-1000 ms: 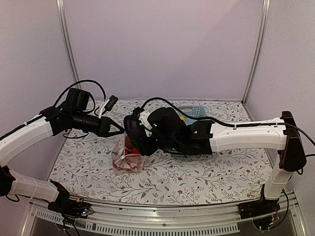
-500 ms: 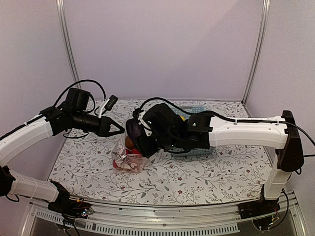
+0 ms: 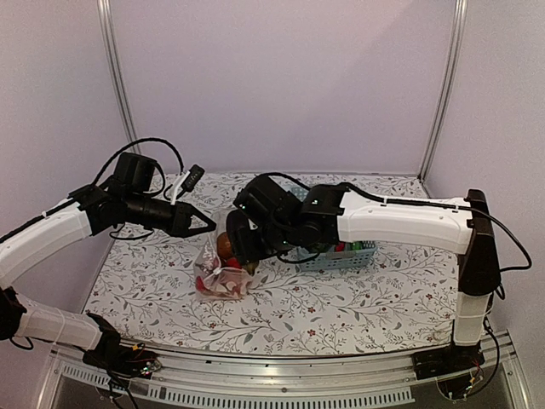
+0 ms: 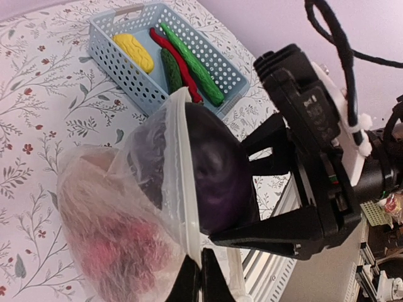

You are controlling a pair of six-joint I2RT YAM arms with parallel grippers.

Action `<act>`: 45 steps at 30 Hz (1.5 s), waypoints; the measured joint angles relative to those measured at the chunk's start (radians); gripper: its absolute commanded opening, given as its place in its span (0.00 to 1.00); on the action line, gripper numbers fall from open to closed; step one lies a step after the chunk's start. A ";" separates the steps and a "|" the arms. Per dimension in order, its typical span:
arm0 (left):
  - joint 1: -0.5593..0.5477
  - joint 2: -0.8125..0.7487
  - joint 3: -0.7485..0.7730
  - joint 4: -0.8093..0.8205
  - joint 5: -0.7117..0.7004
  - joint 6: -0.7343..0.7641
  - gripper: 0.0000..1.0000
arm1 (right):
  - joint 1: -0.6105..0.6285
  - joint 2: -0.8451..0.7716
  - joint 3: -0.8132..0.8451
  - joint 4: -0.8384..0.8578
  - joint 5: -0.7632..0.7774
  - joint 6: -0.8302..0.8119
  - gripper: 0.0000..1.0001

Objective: Place the food in the zip-top bag and seal the zipper
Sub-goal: Place the fake vegetable in the zipper food storage bag.

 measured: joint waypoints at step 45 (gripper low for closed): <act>-0.006 -0.008 0.000 0.000 -0.004 0.000 0.00 | 0.033 -0.018 0.106 0.031 0.153 0.132 0.58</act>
